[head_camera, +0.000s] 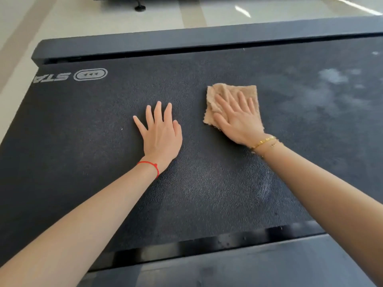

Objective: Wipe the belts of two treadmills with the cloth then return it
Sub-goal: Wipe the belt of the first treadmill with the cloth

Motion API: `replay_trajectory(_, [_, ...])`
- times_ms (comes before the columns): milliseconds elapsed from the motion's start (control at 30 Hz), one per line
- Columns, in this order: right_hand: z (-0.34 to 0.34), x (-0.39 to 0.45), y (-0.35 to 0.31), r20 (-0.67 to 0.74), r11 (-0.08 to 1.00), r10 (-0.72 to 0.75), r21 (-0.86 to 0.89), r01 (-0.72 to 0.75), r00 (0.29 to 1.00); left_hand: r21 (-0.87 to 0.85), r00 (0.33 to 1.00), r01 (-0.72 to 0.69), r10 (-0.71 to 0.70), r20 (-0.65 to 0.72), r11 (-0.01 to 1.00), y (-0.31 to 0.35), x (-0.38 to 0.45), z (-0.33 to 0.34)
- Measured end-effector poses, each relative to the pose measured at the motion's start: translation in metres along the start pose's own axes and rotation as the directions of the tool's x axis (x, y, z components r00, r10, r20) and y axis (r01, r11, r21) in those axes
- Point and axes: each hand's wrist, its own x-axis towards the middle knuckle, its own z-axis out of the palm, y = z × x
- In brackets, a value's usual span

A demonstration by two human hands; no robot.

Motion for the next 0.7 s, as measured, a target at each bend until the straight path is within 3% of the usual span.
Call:
replay_trajectory(133, [0.009, 0.016, -0.027, 0.024, 0.965, -0.261, -0.007, 0.261, 0.965, 0.051, 1.0, 0.008, -0.007, -0.026, 0.999, -0.001, -0.001, 0.005])
replay_trajectory(233, [0.005, 0.027, -0.004, 0.041, 0.927, -0.374, 0.012, 0.374, 0.926, 0.082, 1.0, 0.011, -0.009, -0.027, 0.997, -0.001, -0.001, 0.006])
replay_trajectory(367, [-0.006, 0.089, 0.036, 0.0, 0.981, -0.191, -0.028, 0.191, 0.982, 0.1, 1.0, 0.016, -0.014, -0.019, 0.995, 0.0, -0.001, 0.006])
replay_trajectory(500, [-0.011, 0.162, 0.028, 0.003, 0.999, -0.052, 0.01, 0.052, 0.999, 0.104, 1.0, 0.025, -0.024, -0.014, 0.994, 0.002, 0.0, 0.005])
replay_trajectory(600, [-0.007, 0.19, -0.006, 0.02, 0.995, -0.104, 0.009, 0.104, 0.994, 0.114, 1.0, 0.025, -0.025, -0.004, 0.993, 0.002, 0.0, 0.005])
replay_trajectory(700, [-0.001, 0.191, -0.044, 0.06, 0.968, -0.249, 0.002, 0.249, 0.967, 0.117, 1.0, 0.026, -0.026, -0.004, 0.993, 0.002, 0.0, 0.004])
